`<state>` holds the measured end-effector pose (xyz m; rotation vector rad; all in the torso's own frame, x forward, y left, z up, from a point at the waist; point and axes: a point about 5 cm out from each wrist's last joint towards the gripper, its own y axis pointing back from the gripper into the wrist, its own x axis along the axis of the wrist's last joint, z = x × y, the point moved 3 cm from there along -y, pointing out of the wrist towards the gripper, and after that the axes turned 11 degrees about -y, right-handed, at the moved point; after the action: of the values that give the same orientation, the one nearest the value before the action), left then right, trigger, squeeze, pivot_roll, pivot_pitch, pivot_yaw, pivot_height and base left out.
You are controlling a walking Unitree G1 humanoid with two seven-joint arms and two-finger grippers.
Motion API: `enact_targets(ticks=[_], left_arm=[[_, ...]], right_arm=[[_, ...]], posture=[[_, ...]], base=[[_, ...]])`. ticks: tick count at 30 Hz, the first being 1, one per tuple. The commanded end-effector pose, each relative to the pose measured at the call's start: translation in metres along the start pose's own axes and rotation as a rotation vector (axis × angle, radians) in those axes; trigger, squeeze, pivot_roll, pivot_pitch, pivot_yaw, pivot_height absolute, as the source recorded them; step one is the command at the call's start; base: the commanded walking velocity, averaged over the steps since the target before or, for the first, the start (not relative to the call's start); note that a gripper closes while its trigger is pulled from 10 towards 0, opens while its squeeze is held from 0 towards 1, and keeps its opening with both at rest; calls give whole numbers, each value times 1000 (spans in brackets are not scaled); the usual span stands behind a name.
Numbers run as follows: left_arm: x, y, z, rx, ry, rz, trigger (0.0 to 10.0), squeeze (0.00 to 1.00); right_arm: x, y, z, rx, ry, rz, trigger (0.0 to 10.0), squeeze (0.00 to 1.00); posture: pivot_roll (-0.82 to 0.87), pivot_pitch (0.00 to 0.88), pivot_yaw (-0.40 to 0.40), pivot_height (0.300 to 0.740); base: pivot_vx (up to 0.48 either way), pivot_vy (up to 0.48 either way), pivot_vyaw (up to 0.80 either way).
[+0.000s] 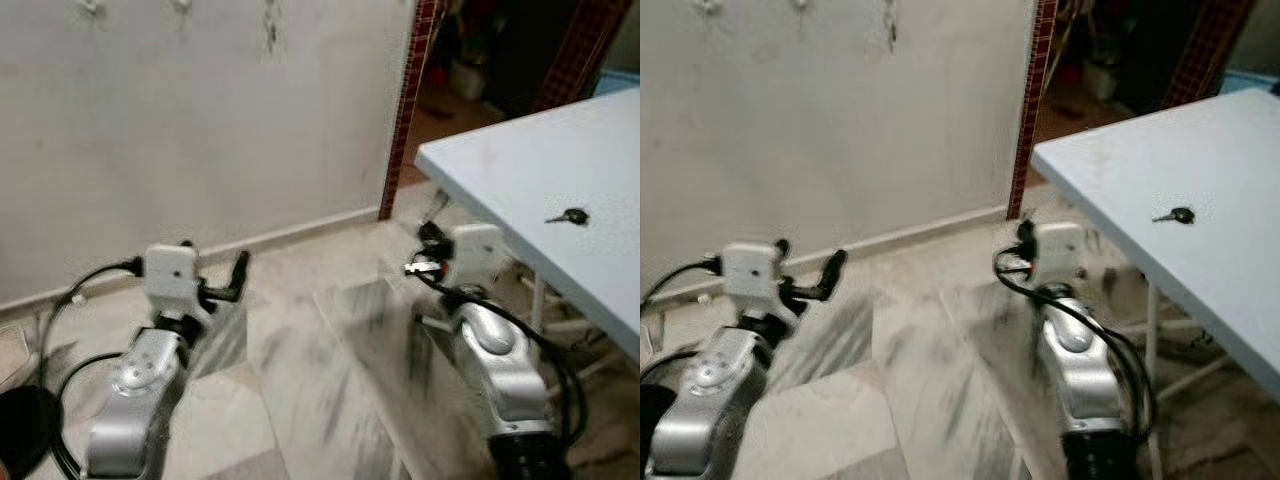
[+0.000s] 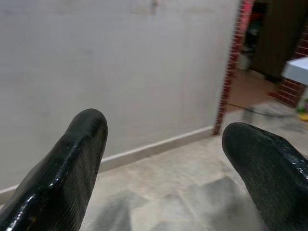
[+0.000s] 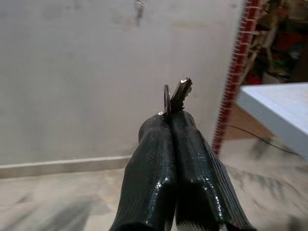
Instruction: Hang keys on a hook
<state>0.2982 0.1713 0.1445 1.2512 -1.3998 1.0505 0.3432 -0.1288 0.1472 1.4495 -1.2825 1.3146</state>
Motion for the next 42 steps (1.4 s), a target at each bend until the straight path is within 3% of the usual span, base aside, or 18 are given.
enact_targets(ticks=[1,15,42], left_arm=[[0,-1,5,-17,6,7,10000,0],[-2,1,4,-15,37,27,10000,0],[-4,0,11,-31,39,31,10000,0]], right_arm=[[5,0,8,-19,12,14,10000,0],[6,-2,4,2,17,19,10000,0],[2,-2,-2,40,12,9,10000,0]], posture=[[42,75,37,740],[44,78,33,740],[42,71,34,740]], base=[[0,0,0],[111,0,0],[386,0,0]])
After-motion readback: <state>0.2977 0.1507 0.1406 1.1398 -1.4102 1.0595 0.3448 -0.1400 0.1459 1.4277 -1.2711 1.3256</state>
